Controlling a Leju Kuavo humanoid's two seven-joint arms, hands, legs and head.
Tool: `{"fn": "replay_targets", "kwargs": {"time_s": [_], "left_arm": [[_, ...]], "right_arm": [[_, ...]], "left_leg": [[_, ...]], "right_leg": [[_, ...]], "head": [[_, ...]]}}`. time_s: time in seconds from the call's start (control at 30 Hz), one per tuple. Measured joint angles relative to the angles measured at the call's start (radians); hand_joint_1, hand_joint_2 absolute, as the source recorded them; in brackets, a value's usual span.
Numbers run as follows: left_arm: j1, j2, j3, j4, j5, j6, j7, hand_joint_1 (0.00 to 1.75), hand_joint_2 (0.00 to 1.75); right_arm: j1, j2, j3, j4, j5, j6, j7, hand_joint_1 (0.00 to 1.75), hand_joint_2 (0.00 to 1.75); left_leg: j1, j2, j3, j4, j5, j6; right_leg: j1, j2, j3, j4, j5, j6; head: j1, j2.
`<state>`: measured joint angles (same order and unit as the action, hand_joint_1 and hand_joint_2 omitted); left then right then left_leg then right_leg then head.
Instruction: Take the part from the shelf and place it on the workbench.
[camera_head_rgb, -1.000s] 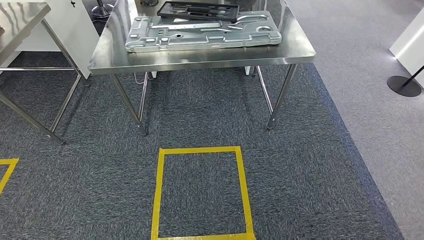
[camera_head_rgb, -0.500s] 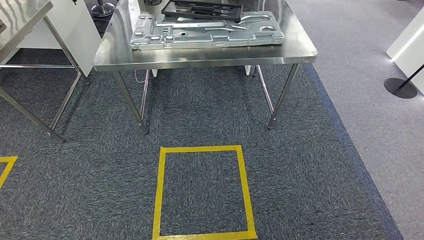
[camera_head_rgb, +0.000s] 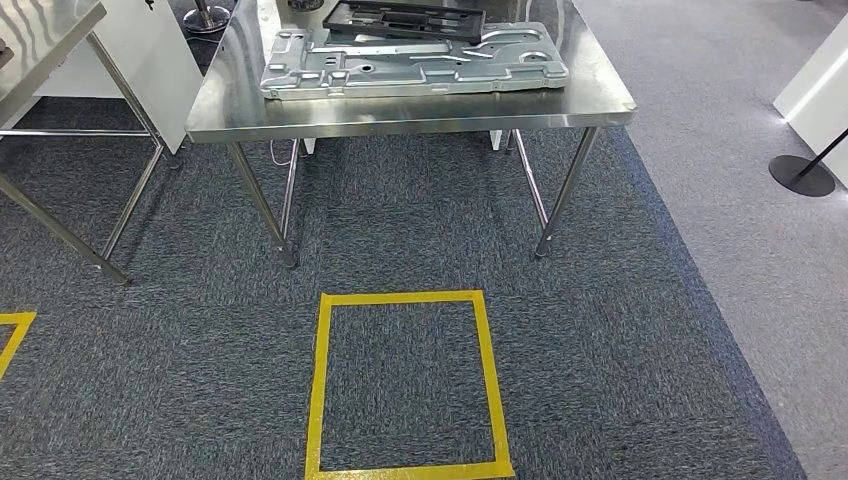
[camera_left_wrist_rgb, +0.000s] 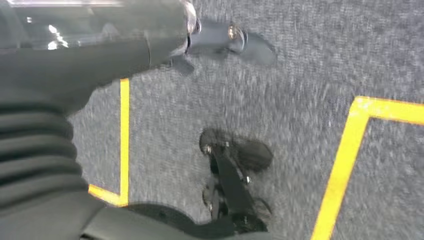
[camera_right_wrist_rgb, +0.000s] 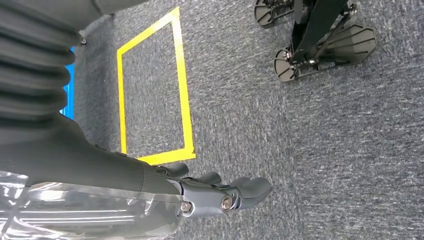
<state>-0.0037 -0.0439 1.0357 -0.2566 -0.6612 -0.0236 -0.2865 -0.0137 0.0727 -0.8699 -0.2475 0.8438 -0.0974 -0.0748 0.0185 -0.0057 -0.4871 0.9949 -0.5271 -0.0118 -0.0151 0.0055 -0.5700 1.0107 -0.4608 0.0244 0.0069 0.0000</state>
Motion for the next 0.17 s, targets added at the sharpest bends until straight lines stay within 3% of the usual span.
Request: {"fn": "replay_targets", "kwargs": {"time_s": [0.1,0.17], "left_arm": [[0.009,0.003,-0.064,-0.006,0.044,0.001,0.019,0.0,0.0],[0.013,0.003,-0.096,-0.01,0.066,0.002,0.028,0.0,0.0]], "right_arm": [[0.008,-0.004,0.053,-0.008,-0.056,0.006,0.006,0.0,1.75],[0.013,-0.006,0.08,-0.012,-0.084,0.007,0.01,0.0,1.75]], "left_leg": [[0.0,0.0,0.0,0.0,0.0,0.0],[0.0,0.0,0.0,0.0,0.0,0.0]], "right_leg": [[0.0,0.0,0.0,0.0,0.0,0.0],[0.0,0.0,0.0,0.0,0.0,0.0]], "head": [[0.0,0.0],[0.0,0.0]]}}
